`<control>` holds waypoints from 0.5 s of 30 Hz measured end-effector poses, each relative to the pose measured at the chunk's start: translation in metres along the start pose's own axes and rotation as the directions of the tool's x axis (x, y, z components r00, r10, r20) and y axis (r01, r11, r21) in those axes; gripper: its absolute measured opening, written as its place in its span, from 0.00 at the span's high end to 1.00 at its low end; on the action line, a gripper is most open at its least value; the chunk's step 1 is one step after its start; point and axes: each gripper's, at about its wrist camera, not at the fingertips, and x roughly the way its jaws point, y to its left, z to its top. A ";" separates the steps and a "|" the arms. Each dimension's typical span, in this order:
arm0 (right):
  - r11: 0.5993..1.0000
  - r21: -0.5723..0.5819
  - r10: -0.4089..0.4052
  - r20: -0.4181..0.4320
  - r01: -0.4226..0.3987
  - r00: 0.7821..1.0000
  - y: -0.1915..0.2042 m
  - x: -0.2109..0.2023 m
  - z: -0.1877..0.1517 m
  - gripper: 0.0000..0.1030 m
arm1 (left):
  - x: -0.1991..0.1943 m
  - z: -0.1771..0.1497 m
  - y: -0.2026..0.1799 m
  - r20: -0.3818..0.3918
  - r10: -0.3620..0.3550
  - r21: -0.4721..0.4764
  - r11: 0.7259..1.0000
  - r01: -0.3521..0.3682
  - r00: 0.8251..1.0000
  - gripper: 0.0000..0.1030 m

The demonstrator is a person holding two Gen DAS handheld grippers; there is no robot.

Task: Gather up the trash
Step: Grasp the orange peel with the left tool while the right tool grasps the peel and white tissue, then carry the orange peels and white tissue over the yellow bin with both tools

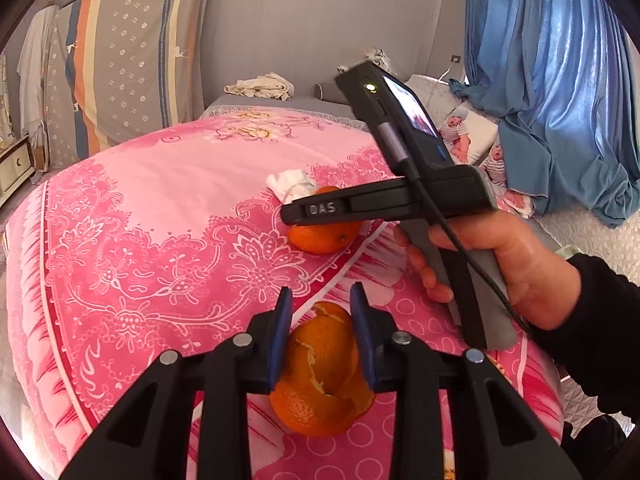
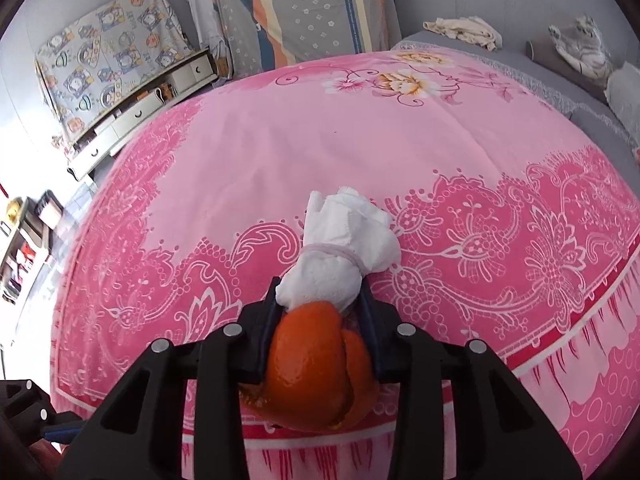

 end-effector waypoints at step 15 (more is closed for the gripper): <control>0.994 0.074 0.070 0.057 -0.075 0.996 -0.024 -0.065 -0.010 0.68 | -0.036 0.009 -0.005 0.056 0.015 -0.061 0.998 -0.012 0.998 0.73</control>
